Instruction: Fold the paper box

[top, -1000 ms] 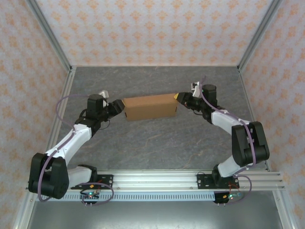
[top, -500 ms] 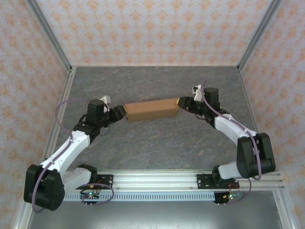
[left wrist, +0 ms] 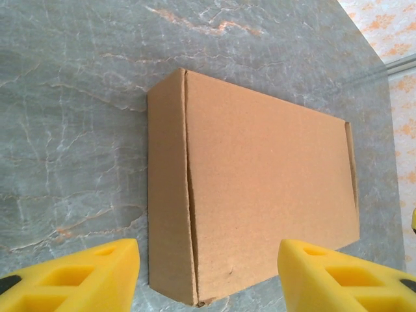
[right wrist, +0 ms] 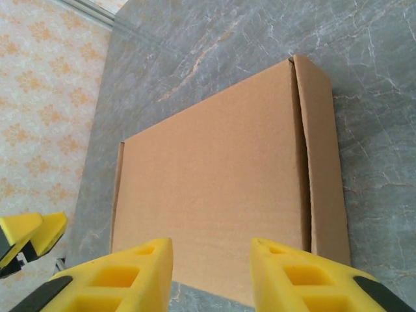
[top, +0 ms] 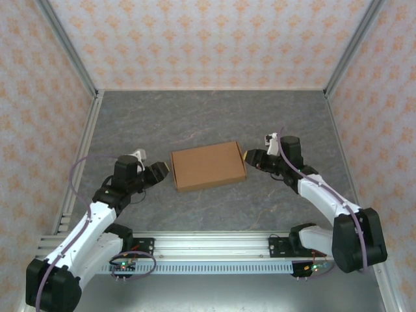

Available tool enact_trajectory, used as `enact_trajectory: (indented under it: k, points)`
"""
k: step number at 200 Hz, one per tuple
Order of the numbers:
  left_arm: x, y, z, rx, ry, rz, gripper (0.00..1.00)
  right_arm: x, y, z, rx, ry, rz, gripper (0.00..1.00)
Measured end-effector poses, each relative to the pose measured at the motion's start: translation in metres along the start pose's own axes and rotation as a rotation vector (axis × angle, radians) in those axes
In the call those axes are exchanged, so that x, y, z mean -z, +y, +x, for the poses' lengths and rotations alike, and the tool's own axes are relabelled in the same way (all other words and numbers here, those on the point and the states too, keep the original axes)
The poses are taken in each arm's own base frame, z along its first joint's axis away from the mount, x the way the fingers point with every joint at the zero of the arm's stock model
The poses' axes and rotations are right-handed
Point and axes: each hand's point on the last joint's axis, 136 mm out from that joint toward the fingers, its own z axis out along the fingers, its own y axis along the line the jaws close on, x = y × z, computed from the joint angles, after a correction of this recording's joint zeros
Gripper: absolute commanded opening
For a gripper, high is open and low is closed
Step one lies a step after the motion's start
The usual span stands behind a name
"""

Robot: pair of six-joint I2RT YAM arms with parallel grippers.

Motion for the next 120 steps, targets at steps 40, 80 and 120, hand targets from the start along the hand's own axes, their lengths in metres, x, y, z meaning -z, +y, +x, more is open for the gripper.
enact_trajectory:
  k: [40, 80, 120]
  points:
    - [-0.011, 0.013, 0.011, 0.035, 0.057, -0.056, 0.6, -0.009, -0.026, 0.008, -0.024, 0.041, 0.165, 0.5]
    - [-0.036, 0.028, 0.031, 0.08, 0.163, -0.128, 0.61, -0.037, -0.045, -0.003, -0.022, 0.102, 0.279, 0.52]
    - [-0.063, 0.022, 0.034, 0.065, 0.21, -0.136, 0.53, -0.059, -0.054, 0.023, -0.022, 0.202, 0.294, 0.5]
